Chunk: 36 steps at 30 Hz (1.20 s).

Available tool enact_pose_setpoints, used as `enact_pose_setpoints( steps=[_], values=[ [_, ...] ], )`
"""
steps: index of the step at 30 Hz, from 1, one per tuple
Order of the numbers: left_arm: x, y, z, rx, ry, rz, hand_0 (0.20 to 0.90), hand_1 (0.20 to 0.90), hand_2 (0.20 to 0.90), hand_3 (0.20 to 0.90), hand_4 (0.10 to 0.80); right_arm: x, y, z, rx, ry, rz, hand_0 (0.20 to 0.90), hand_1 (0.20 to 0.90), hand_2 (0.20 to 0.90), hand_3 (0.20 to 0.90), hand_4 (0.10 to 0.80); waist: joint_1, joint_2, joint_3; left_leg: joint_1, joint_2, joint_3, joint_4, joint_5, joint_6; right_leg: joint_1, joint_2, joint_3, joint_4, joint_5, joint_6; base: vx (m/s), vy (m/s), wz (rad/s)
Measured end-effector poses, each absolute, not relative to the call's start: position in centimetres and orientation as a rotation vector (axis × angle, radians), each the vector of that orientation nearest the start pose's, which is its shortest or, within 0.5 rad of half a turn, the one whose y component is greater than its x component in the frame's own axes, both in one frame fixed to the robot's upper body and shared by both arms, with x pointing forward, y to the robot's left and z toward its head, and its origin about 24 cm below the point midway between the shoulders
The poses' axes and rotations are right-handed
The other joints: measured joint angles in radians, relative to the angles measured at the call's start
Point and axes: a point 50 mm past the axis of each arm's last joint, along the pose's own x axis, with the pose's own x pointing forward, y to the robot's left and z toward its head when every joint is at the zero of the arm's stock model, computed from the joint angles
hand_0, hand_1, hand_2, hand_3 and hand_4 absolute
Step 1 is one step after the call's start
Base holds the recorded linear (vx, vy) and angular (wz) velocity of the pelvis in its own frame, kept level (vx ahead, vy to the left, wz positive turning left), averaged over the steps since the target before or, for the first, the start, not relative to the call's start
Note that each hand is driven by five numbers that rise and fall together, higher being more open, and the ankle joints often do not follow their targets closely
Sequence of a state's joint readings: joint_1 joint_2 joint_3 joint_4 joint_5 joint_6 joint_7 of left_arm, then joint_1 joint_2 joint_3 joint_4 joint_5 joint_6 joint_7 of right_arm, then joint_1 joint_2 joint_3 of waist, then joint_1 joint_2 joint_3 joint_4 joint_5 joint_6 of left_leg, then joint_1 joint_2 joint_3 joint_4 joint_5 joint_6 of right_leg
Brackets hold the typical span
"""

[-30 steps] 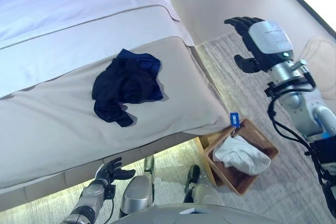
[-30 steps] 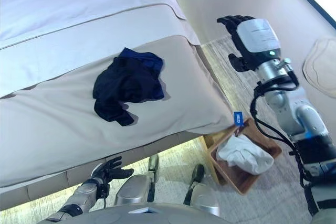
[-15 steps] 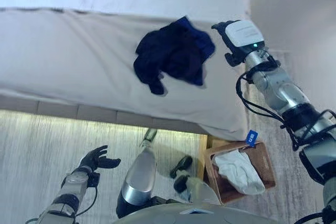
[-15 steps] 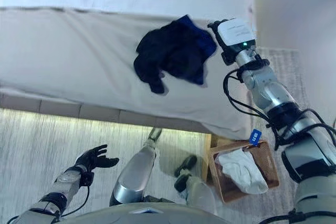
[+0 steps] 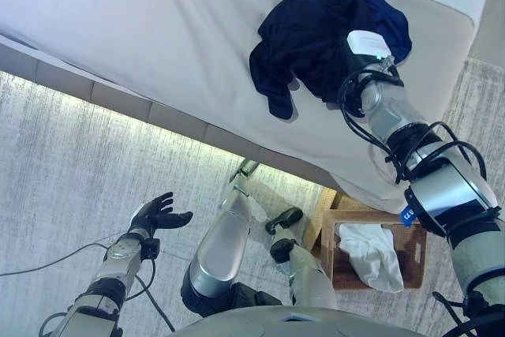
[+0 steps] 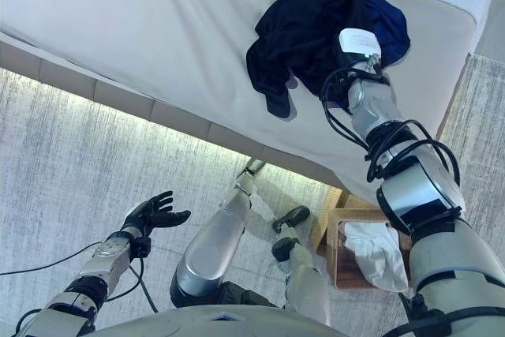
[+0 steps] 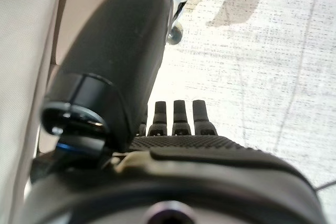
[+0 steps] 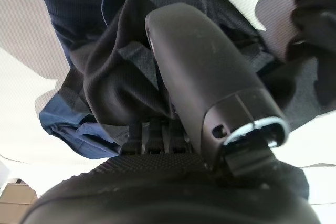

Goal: Pick up the clothes from the bed and place them into the basket

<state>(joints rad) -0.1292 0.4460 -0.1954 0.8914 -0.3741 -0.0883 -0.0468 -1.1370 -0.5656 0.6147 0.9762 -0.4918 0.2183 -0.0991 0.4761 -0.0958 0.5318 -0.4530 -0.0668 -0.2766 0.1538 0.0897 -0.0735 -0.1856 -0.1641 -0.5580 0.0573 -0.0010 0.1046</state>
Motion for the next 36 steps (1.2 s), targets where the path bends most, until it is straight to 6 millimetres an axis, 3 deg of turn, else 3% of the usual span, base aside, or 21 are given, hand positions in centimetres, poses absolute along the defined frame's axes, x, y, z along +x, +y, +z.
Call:
enact_pose_setpoints(
  steps=[1,2,3,9,12,17,20,23,28,32,36],
  values=[
    [21.3,26.9,-8.0,0.148,0.661,0.095,0.9,0.9,0.9,0.9,0.8,41.7,-21.5,20.2,-1.441,0.038,-0.196,0.599,0.599,0.599,0.549,0.449,0.0,0.0,0.0,-0.012,0.001,-0.004,0.0,0.002,-0.003,-0.011,0.001,-0.004,0.001,0.0,0.0,-0.04,-0.005,0.07],
    [21.5,26.6,-7.9,0.144,0.649,0.084,0.9,0.9,0.9,0.9,0.8,41.7,-21.6,20.6,-1.439,0.049,-0.207,0.338,0.338,0.338,0.244,0.144,0.001,0.0,0.0,-0.024,0.002,-0.007,0.0,0.004,-0.006,-0.023,0.002,-0.005,0.006,0.0,0.0,-0.049,-0.011,0.04],
    [21.6,26.4,-7.8,0.136,0.642,0.078,0.9,0.9,0.9,0.9,0.8,41.8,-21.6,20.9,-1.437,0.055,-0.213,0.3,0.3,0.3,0.2,0.1,0.002,0.0,0.0,-0.032,0.003,-0.008,0.0,0.006,-0.009,-0.031,0.002,-0.006,0.007,0.0,0.0,-0.044,-0.013,0.01],
    [22.0,26.0,-7.6,0.137,0.623,0.063,0.9,0.9,0.9,0.9,0.8,41.8,-21.4,22.3,-1.359,-0.024,-0.263,0.3,0.3,0.3,0.2,0.1,-0.004,0.0,0.0,-0.043,0.008,-0.003,0.001,0.007,-0.011,-0.047,0.004,-0.002,0.013,0.0,0.0,-0.021,-0.017,-0.03],
    [22.0,26.0,-7.6,0.142,0.626,0.077,0.9,0.9,0.9,0.9,0.8,41.5,-20.2,23.3,-1.268,-0.158,-0.271,0.3,0.3,0.3,0.2,0.1,-0.016,-0.001,0.0,-0.031,0.013,0.01,0.001,0.015,-0.001,-0.041,0.006,0.012,0.012,0.001,0.0,0.001,-0.02,-0.13],
    [21.5,26.7,-8.0,0.157,0.653,0.107,0.9,0.9,0.9,0.9,0.8,39.1,-17.8,23.0,-1.119,-0.413,-0.233,0.3,0.3,0.3,0.2,0.1,-0.041,-0.012,0.007,0.1,0.019,0.062,-0.002,-0.004,0.007,0.081,0.009,0.057,-0.026,0.007,-0.007,0.061,-0.028,-0.21],
    [20.9,27.4,-8.2,0.193,0.679,0.122,0.9,0.9,0.9,0.9,0.8,37.3,-17.4,24.8,-1.081,-0.58,-0.266,0.3,0.3,0.3,0.2,0.1,-0.07,-0.026,0.005,0.171,0.031,0.1,-0.002,-0.022,0.018,0.142,0.019,0.096,-0.045,0.018,-0.021,0.042,-0.006,-0.37],
    [20.6,28.0,-8.3,0.226,0.693,0.135,0.9,0.9,0.9,0.9,0.8,35.0,-19.6,28.3,-1.079,-0.727,-0.385,0.3,0.3,0.3,0.2,0.1,-0.113,-0.034,0.002,0.214,0.047,0.129,-0.004,-0.046,0.032,0.17,0.028,0.131,-0.044,0.019,-0.022,0.136,-0.045,-0.27],
    [18.0,29.8,-9.4,0.265,0.792,0.187,0.9,0.9,0.9,0.9,0.8,31.7,-24.5,32.5,-1.061,-0.825,-0.634,0.3,0.3,0.3,0.2,0.1,-0.212,-0.071,-0.032,0.27,0.063,0.192,-0.004,-0.065,0.043,0.194,0.029,0.194,-0.051,0.027,-0.026,0.067,-0.041,-0.37],
    [17.0,30.0,-10.0,0.29,0.855,0.188,0.9,0.9,0.9,0.9,0.8,29.2,-26.9,34.4,-1.02,-0.869,-0.771,0.3,0.3,0.3,0.2,0.1,-0.273,-0.082,-0.051,0.331,0.068,0.245,-0.011,-0.063,0.049,0.222,0.034,0.251,-0.06,0.051,-0.04,0.031,-0.024,-0.45],
    [15.5,29.9,-11.1,0.288,0.936,0.189,0.9,0.9,0.9,0.9,0.8,27.9,-28.0,34.3,-0.976,-0.902,-0.844,0.3,0.3,0.3,0.2,0.1,-0.353,-0.077,-0.173,0.362,0.077,0.312,-0.049,-0.074,0.053,0.214,0.032,0.306,-0.087,0.059,-0.037,0.004,-0.039,-0.45]
  ],
)
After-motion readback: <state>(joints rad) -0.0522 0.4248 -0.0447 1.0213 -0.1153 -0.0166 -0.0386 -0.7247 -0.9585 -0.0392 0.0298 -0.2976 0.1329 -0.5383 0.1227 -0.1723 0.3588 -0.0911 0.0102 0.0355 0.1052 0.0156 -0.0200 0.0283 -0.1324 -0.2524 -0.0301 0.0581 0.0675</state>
